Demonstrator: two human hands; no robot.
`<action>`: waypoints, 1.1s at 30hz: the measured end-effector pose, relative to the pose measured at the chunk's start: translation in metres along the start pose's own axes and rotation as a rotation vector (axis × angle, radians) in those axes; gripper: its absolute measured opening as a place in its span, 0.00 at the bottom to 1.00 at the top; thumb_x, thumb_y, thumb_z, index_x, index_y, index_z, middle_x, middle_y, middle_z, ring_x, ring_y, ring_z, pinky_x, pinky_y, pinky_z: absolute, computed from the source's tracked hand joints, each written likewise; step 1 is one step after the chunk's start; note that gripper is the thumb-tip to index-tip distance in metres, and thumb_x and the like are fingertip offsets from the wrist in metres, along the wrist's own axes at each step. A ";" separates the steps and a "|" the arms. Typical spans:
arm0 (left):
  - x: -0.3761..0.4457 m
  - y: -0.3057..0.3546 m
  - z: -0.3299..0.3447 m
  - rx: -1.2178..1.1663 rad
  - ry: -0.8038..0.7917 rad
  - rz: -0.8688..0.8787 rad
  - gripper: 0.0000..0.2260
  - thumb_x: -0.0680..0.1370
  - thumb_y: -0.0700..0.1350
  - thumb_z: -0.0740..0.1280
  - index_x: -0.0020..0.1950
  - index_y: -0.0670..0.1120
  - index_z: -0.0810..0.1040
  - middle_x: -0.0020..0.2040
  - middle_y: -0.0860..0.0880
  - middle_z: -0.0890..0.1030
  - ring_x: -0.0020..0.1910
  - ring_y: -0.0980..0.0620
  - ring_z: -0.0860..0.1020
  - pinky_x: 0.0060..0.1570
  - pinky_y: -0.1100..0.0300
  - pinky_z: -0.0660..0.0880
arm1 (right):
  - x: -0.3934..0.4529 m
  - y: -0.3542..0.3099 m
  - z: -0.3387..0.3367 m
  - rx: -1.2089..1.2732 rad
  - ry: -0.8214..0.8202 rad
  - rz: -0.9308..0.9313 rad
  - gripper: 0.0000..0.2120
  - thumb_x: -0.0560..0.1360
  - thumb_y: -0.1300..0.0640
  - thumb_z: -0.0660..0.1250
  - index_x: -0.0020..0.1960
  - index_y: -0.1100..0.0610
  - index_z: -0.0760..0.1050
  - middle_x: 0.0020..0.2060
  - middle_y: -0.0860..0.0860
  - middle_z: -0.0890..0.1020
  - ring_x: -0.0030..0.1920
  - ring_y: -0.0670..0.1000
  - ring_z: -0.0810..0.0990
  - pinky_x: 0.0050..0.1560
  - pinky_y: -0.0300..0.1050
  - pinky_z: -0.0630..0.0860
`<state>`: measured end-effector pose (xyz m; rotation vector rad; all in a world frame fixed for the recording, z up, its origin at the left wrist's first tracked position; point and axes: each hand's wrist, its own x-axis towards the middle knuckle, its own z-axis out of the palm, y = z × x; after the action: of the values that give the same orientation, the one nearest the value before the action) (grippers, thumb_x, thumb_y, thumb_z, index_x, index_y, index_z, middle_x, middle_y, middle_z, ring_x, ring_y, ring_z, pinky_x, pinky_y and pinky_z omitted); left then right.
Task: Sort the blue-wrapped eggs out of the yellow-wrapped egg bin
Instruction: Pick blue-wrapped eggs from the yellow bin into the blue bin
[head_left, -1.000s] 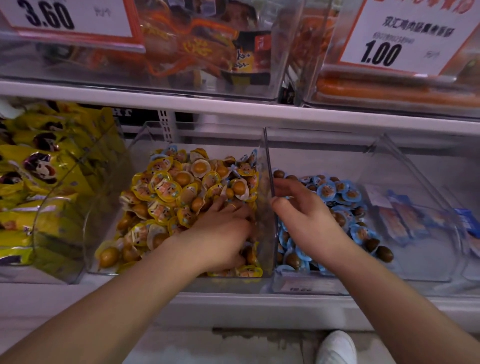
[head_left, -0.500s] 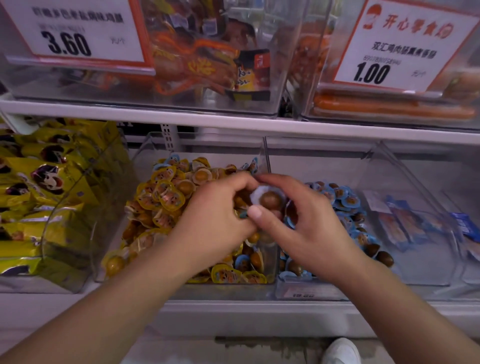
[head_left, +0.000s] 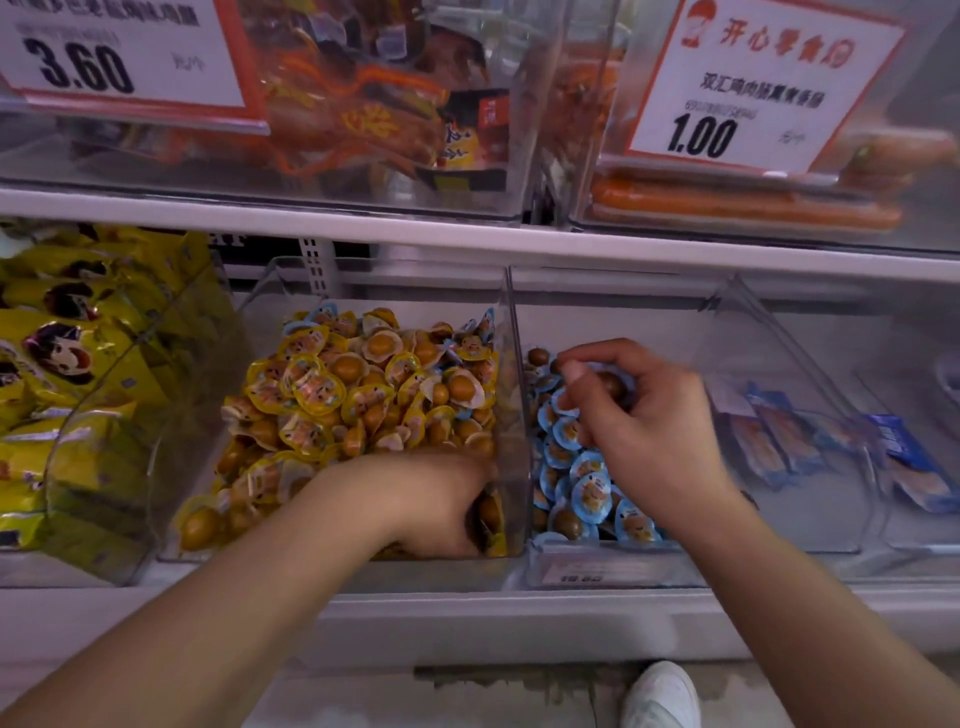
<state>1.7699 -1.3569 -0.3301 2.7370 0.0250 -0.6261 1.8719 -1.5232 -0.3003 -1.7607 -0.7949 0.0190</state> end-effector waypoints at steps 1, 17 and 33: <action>0.005 0.000 0.000 0.069 -0.010 -0.022 0.27 0.70 0.57 0.73 0.67 0.55 0.72 0.63 0.52 0.77 0.60 0.49 0.76 0.59 0.53 0.76 | -0.001 0.001 0.001 -0.003 -0.008 -0.006 0.05 0.78 0.55 0.68 0.49 0.46 0.81 0.34 0.47 0.85 0.29 0.48 0.81 0.28 0.47 0.78; 0.021 -0.004 0.012 0.368 0.109 -0.131 0.32 0.65 0.60 0.75 0.66 0.54 0.71 0.57 0.51 0.76 0.54 0.47 0.77 0.47 0.51 0.78 | 0.000 0.007 0.006 -0.021 -0.095 -0.047 0.06 0.79 0.55 0.67 0.50 0.44 0.79 0.33 0.55 0.83 0.29 0.59 0.79 0.28 0.59 0.74; 0.024 -0.021 -0.001 0.064 0.103 -0.155 0.15 0.80 0.55 0.63 0.67 0.59 0.74 0.63 0.51 0.77 0.61 0.47 0.76 0.58 0.51 0.76 | -0.001 0.015 -0.001 -0.056 -0.069 -0.034 0.06 0.79 0.54 0.68 0.50 0.43 0.80 0.35 0.44 0.84 0.30 0.48 0.82 0.32 0.51 0.80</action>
<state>1.7907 -1.3382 -0.3459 2.8466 0.2479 -0.5338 1.8788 -1.5261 -0.3132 -1.8071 -0.8825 0.0351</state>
